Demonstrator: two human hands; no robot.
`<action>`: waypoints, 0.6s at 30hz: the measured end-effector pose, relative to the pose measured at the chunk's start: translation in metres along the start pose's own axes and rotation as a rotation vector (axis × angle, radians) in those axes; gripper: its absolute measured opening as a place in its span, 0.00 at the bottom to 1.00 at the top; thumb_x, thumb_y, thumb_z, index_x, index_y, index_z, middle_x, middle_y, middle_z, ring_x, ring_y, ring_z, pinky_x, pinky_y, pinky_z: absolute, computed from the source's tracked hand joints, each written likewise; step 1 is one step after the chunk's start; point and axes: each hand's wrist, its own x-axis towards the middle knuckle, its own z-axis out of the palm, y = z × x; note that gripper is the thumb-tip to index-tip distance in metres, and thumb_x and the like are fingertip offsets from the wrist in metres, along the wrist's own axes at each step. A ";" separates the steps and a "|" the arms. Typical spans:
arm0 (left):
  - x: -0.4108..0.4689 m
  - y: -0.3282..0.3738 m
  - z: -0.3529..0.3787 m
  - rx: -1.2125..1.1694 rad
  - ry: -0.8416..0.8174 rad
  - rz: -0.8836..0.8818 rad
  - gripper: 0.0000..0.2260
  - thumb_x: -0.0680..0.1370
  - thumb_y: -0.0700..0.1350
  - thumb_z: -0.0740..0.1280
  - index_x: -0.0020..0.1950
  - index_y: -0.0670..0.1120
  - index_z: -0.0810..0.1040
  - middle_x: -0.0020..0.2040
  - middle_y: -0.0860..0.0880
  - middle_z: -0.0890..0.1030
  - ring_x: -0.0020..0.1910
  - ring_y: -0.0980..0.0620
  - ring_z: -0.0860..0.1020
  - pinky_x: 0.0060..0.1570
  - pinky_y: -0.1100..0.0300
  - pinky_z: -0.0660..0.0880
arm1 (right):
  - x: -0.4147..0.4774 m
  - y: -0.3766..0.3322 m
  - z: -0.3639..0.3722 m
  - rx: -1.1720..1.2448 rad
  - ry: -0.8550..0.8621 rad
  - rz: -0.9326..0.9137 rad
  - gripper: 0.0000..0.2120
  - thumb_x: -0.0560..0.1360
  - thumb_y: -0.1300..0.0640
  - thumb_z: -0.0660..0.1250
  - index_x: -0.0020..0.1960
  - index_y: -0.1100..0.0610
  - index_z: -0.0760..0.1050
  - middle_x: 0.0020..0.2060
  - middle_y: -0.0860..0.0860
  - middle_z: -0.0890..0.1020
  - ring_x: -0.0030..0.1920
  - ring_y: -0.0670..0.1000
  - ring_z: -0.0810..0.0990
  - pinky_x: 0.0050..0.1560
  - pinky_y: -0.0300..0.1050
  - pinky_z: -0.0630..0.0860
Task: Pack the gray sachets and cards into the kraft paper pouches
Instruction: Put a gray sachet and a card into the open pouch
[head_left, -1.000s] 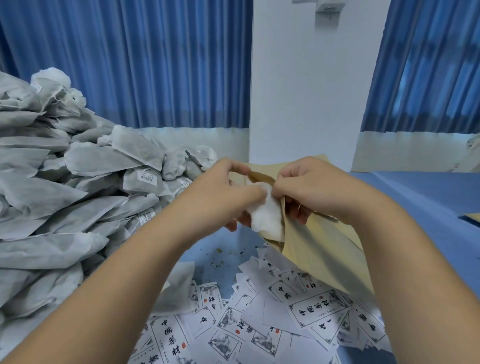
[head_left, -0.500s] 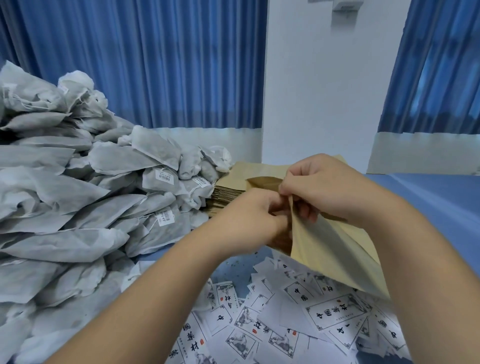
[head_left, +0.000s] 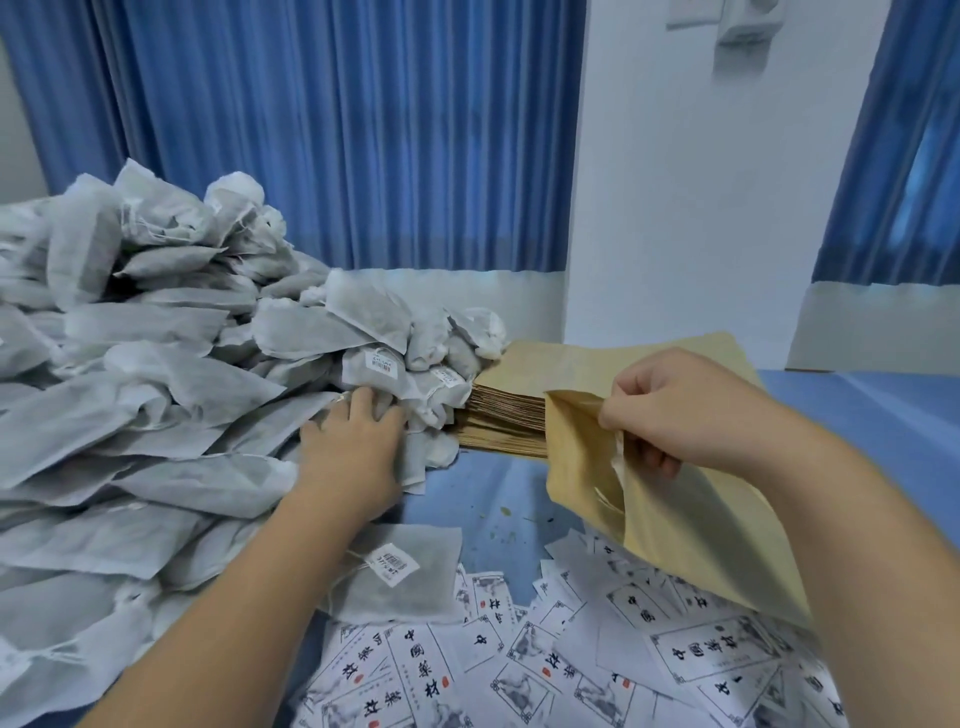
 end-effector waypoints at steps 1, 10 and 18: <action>0.001 -0.001 0.007 0.018 0.031 0.014 0.31 0.71 0.51 0.69 0.72 0.55 0.60 0.68 0.46 0.60 0.66 0.44 0.65 0.60 0.48 0.68 | 0.000 0.000 0.001 -0.006 -0.004 0.000 0.11 0.69 0.58 0.64 0.29 0.57 0.71 0.25 0.55 0.79 0.24 0.51 0.76 0.27 0.41 0.75; 0.015 -0.009 0.024 0.038 0.154 -0.117 0.25 0.73 0.60 0.63 0.70 0.58 0.66 0.71 0.42 0.62 0.64 0.43 0.67 0.59 0.52 0.64 | -0.001 0.001 -0.001 -0.016 -0.019 0.001 0.10 0.69 0.57 0.65 0.30 0.57 0.72 0.25 0.55 0.79 0.24 0.51 0.77 0.28 0.41 0.76; 0.017 0.003 0.019 0.046 0.219 -0.059 0.18 0.76 0.58 0.59 0.60 0.50 0.72 0.57 0.49 0.76 0.59 0.48 0.73 0.56 0.51 0.65 | -0.004 -0.001 -0.004 -0.011 -0.023 0.010 0.11 0.69 0.57 0.65 0.28 0.56 0.71 0.24 0.53 0.78 0.24 0.50 0.76 0.28 0.41 0.74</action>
